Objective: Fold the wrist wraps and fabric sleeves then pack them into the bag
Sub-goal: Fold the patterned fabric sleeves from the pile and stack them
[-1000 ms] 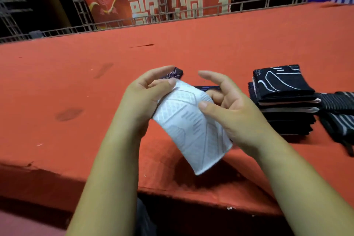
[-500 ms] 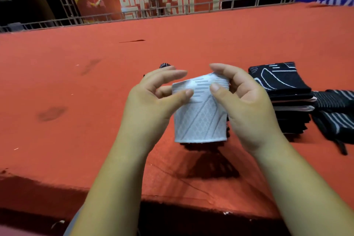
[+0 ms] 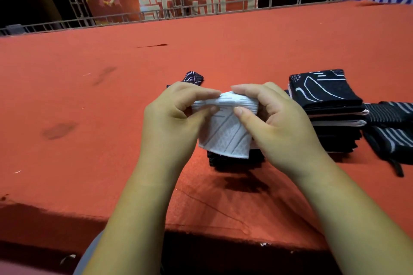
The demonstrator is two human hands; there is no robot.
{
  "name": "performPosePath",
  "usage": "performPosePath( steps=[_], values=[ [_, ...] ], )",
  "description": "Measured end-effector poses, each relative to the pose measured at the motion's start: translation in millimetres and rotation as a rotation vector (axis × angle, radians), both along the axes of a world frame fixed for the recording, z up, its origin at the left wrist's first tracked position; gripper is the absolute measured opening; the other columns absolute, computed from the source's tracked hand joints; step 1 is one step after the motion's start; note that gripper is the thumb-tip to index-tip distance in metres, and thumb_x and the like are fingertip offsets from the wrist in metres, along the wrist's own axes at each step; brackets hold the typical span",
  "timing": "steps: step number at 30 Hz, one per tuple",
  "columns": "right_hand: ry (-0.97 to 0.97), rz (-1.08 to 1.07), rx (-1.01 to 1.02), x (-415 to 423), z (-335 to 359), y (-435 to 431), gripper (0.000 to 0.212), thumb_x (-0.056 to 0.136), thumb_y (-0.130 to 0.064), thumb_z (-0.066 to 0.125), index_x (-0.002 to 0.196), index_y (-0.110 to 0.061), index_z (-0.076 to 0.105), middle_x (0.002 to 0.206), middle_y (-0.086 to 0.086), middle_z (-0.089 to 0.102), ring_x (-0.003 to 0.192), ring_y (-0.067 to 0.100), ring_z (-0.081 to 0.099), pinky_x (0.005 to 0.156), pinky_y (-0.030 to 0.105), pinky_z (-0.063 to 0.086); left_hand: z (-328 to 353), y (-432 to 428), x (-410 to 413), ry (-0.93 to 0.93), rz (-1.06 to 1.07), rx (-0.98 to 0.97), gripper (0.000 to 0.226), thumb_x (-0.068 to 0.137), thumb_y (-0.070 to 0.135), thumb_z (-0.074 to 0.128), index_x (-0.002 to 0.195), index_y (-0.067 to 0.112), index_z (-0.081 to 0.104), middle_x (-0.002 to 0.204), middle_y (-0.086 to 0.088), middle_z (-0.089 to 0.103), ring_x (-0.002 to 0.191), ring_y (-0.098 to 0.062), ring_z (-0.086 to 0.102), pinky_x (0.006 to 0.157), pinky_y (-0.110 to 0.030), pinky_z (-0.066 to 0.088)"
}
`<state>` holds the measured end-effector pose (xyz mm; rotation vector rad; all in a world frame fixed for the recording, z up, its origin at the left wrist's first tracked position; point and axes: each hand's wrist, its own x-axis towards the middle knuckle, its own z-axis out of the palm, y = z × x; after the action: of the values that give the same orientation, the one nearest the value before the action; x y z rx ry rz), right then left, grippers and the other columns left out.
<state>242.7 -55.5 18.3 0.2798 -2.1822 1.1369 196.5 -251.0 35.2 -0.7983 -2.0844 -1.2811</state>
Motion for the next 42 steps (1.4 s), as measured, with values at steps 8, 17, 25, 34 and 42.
performPosePath(
  steps=[8, 17, 25, 34, 42],
  values=[
    [0.058, -0.047, 0.092, 4.4, 3.3, 1.2, 0.019, 0.102, -0.019, 0.072, 0.119, -0.028, 0.075, 0.099, -0.01, 0.058, 0.097, 0.002, 0.058, 0.084, 0.011, 0.039, 3.7, -2.0, 2.2, 0.105, 0.073, -0.106, 0.023, 0.093, 0.008, 0.08, 0.112, 0.021, 0.083, 0.103, 0.011, 0.073, 0.099, -0.003, 0.066, 0.085, -0.012, 0.042],
    [0.081, -0.098, 0.094, 4.8, 3.3, -3.2, 0.009, 0.105, -0.024, 0.068, 0.11, -0.024, 0.075, 0.104, -0.003, 0.049, 0.1, 0.007, 0.054, 0.091, 0.017, 0.042, 9.1, -6.4, 4.8, 0.107, 0.068, -0.199, 0.023, 0.093, 0.006, 0.074, 0.109, 0.021, 0.081, 0.098, 0.012, 0.072, 0.095, -0.001, 0.065, 0.083, -0.013, 0.044],
    [0.036, -0.068, -0.003, 11.6, 11.7, -6.8, 0.007, 0.108, -0.028, 0.063, 0.107, -0.025, 0.07, 0.097, -0.014, 0.069, 0.094, 0.005, 0.063, 0.082, 0.018, 0.045, 15.9, -4.2, 8.3, -0.376, -0.048, 0.197, 0.017, 0.093, 0.036, 0.082, 0.105, 0.025, 0.079, 0.09, -0.008, 0.077, 0.075, -0.005, 0.064, 0.068, -0.02, 0.052],
    [0.009, -0.095, -0.235, 6.3, 6.8, -8.1, 0.01, 0.107, -0.024, 0.064, 0.115, -0.027, 0.07, 0.103, -0.018, 0.072, 0.097, 0.001, 0.067, 0.086, 0.019, 0.049, 3.3, 4.9, 7.9, -0.718, -0.316, 0.245, 0.022, 0.1, 0.024, 0.075, 0.119, 0.013, 0.076, 0.114, -0.008, 0.081, 0.105, -0.024, 0.077, 0.097, -0.066, 0.056],
    [-0.317, 0.042, -0.508, 3.8, 4.0, -9.2, 0.045, 0.089, -0.041, 0.087, 0.123, -0.026, 0.063, 0.109, -0.002, 0.081, 0.095, 0.018, 0.08, 0.079, 0.05, 0.066, -4.4, 12.5, 2.4, -0.677, -0.217, 0.394, 0.017, 0.1, 0.02, 0.075, 0.113, 0.009, 0.077, 0.104, -0.014, 0.081, 0.092, -0.027, 0.079, 0.068, -0.035, 0.06]
  ],
)
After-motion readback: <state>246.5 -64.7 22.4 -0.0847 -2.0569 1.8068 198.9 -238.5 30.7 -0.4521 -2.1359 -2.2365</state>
